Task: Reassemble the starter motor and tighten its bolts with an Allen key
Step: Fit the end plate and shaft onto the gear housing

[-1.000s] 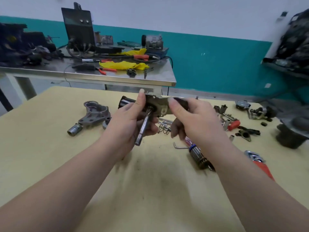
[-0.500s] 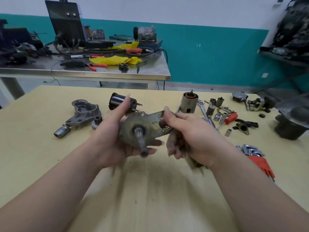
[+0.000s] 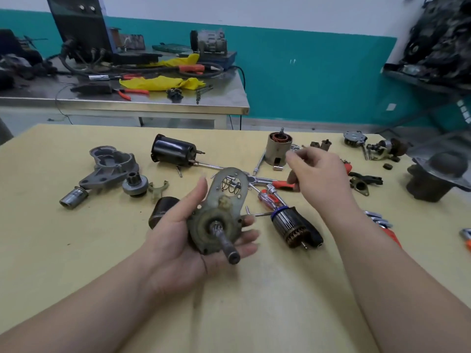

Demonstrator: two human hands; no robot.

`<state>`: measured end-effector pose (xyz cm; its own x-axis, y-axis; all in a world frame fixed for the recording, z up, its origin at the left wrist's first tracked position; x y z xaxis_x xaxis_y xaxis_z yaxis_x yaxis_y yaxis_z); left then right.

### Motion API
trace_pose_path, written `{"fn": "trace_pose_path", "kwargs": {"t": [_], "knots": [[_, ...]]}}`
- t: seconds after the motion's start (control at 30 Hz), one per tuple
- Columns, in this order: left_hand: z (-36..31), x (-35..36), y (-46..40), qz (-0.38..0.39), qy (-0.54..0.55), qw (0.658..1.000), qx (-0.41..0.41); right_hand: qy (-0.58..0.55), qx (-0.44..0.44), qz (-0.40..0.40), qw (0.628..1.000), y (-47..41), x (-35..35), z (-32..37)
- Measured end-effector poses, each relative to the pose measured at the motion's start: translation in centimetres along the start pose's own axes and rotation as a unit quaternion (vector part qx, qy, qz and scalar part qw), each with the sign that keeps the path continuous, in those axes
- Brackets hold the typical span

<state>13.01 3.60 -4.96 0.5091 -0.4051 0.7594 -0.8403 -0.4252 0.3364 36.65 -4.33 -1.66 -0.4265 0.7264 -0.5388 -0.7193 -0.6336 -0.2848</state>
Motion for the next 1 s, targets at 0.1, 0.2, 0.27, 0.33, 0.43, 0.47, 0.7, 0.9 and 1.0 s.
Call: {"fn": "trace_pose_path", "kwargs": {"t": [0.1,0.2,0.27,0.33,0.43,0.47,0.7,0.9,1.0], "knots": [[0.1,-0.1,-0.3,0.008,0.029,1.000,-0.003,0.139,-0.020,0.034,0.990,-0.1,1.2,-0.9],[-1.2,-1.2,-0.3,0.031,0.054,0.997,0.036,0.257,-0.047,0.109,0.959,0.6,2.7,-0.8],[-2.2,-2.0,-0.1,0.035,0.047,0.996,0.073,0.305,-0.082,0.146,0.937,1.2,3.5,-0.8],[-3.2,-2.6,0.0,0.015,0.033,0.993,0.109,0.340,-0.099,0.154,0.922,1.4,3.9,-0.7],[-4.3,-3.6,0.0,-0.011,0.061,0.989,0.137,0.381,-0.103,0.148,0.907,1.2,3.7,-0.6],[-4.6,-3.9,-0.1,-0.016,0.070,0.987,0.142,0.399,-0.102,0.145,0.900,1.1,3.5,-0.5],[-6.1,-4.7,-0.2,0.034,0.056,0.982,0.174,0.411,-0.175,0.130,0.885,0.8,5.4,2.6],[-7.9,-5.2,0.1,0.031,0.119,0.973,0.197,0.478,-0.159,0.188,0.843,-1.8,9.4,4.7],[-8.1,-4.7,0.7,0.072,0.202,0.954,0.207,0.470,-0.147,0.213,0.844,-2.8,9.6,4.1]]}}
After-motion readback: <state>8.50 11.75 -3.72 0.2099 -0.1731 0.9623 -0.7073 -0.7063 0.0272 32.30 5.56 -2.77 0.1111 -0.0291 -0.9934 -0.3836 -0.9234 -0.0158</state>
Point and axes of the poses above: each hand's wrist, its own y-axis away from the middle knuckle, its own x-axis out of the palm, z = x × y, the point moved 1 cm from there along -y, towards the middle knuckle, and after that the axes turned 5 degrees about y, right-handed, at the moved point
